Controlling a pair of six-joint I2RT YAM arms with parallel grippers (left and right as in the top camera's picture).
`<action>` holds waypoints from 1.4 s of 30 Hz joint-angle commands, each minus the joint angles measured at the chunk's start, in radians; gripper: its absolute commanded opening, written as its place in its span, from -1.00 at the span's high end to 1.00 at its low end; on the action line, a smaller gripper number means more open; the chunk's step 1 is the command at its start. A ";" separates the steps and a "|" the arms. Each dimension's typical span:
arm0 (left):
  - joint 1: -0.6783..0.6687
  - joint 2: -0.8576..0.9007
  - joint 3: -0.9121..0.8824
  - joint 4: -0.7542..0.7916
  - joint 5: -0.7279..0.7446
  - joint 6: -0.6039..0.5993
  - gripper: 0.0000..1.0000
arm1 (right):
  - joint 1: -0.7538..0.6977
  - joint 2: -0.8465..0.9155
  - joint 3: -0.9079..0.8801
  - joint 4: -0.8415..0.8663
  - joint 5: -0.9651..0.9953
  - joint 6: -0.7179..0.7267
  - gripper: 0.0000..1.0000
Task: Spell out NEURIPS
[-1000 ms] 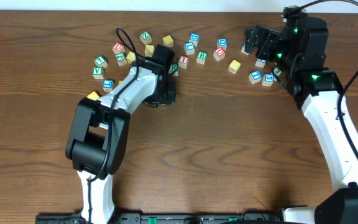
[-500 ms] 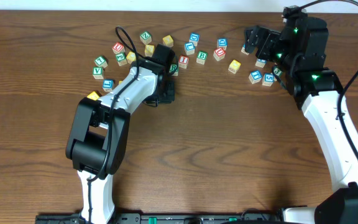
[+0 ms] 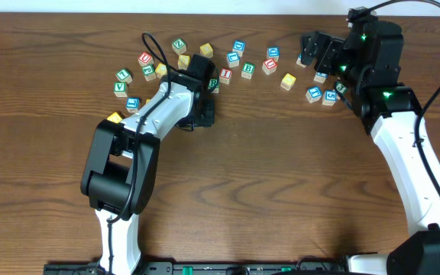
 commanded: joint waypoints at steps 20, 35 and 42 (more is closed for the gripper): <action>0.004 -0.171 0.006 -0.022 -0.013 0.088 0.01 | 0.004 -0.004 0.014 0.001 0.008 0.012 -0.98; 0.059 -0.482 0.006 -0.030 -0.013 0.096 -0.32 | 0.008 -0.004 0.014 -0.014 -0.008 0.011 -0.99; 0.159 -0.488 0.006 -0.041 -0.013 0.096 -0.32 | 0.040 -0.004 0.028 -0.026 -0.008 -0.042 -0.96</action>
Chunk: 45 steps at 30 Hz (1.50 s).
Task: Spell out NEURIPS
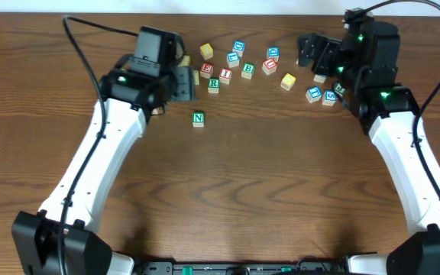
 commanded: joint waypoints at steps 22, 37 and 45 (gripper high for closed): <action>0.204 -0.016 0.006 -0.013 -0.135 0.080 -0.31 | 0.197 0.387 0.583 -0.351 0.036 0.023 -0.73; 0.355 -0.016 0.006 -0.055 -0.137 0.072 -0.32 | 0.383 0.884 1.179 -0.489 0.235 0.163 -0.45; 0.354 -0.016 0.006 -0.072 -0.136 0.069 -0.32 | 0.444 1.009 1.179 -0.465 0.340 0.268 -0.20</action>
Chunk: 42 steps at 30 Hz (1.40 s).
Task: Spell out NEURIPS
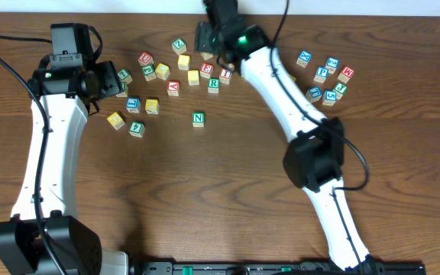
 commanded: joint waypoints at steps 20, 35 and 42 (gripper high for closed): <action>0.001 -0.014 0.006 -0.021 -0.009 -0.002 -0.31 | 0.043 0.155 -0.039 0.059 0.106 0.139 0.09; 0.001 -0.014 0.006 -0.021 -0.009 -0.002 -0.32 | 0.043 0.155 -0.114 0.124 0.098 0.130 0.25; 0.001 -0.014 0.006 -0.021 -0.009 -0.002 -0.32 | 0.040 0.155 -0.114 0.118 0.099 0.080 0.32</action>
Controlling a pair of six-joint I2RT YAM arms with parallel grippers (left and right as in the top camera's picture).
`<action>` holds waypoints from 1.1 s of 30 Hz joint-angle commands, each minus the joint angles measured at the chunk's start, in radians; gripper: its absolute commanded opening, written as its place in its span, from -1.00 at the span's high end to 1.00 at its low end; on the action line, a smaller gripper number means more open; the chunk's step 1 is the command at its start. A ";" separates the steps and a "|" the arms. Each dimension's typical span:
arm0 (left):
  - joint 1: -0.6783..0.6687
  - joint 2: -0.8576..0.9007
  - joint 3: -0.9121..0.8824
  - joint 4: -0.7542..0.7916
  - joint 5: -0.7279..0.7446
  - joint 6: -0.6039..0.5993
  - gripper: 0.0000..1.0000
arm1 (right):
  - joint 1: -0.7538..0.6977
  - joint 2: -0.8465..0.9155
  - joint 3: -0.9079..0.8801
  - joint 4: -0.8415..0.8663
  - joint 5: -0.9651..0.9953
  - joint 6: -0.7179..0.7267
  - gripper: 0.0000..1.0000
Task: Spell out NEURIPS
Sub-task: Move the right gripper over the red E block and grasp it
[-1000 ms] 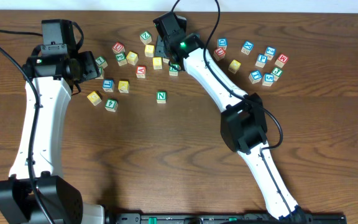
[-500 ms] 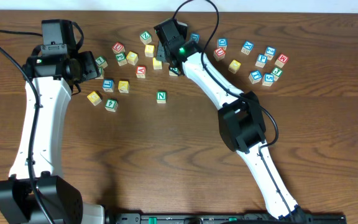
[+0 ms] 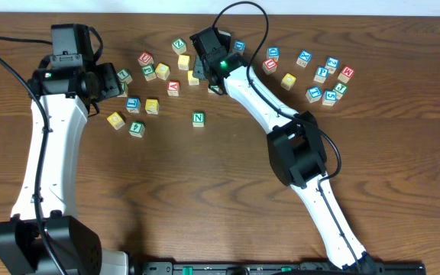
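Note:
A green N block (image 3: 198,118) lies alone in front of the scattered letter blocks. My right gripper (image 3: 199,71) reaches across from the right and sits low over the blocks just behind the N, hiding them. Its fingers are under the wrist, so their state does not show. A yellow block (image 3: 183,62) and a red block (image 3: 173,88) lie just to its left. My left gripper (image 3: 111,82) is at the far left, open, beside a green block (image 3: 124,75) and holding nothing.
More blocks lie at the left: blue (image 3: 133,105), yellow (image 3: 115,120), green (image 3: 136,128). Another group lies at the back right, among them a blue P (image 3: 321,74) and a red block (image 3: 347,74). The right arm's elbow (image 3: 300,153) hangs over the middle of the table.
My right gripper was at the table's back edge above the block cluster. It is now nearer and lower, over the blocks right behind the N. The left arm has not moved.
My left gripper was low at mid-table and the right arm was at the far right. Then the N lay alone there with the left gripper drawn back. Then the left arm was at the far left and the right arm reached across, now over the middle blocks.

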 commanded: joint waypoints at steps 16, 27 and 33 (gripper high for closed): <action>0.001 -0.014 0.006 -0.002 -0.010 -0.002 -0.32 | -0.016 -0.034 -0.003 -0.016 0.015 -0.141 0.62; 0.001 -0.014 0.006 -0.002 -0.010 -0.002 -0.34 | -0.015 -0.186 -0.003 -0.109 0.015 -0.243 0.65; 0.001 -0.014 0.006 -0.002 -0.010 -0.002 -0.33 | -0.003 -0.268 -0.003 -0.280 -0.012 -0.278 0.67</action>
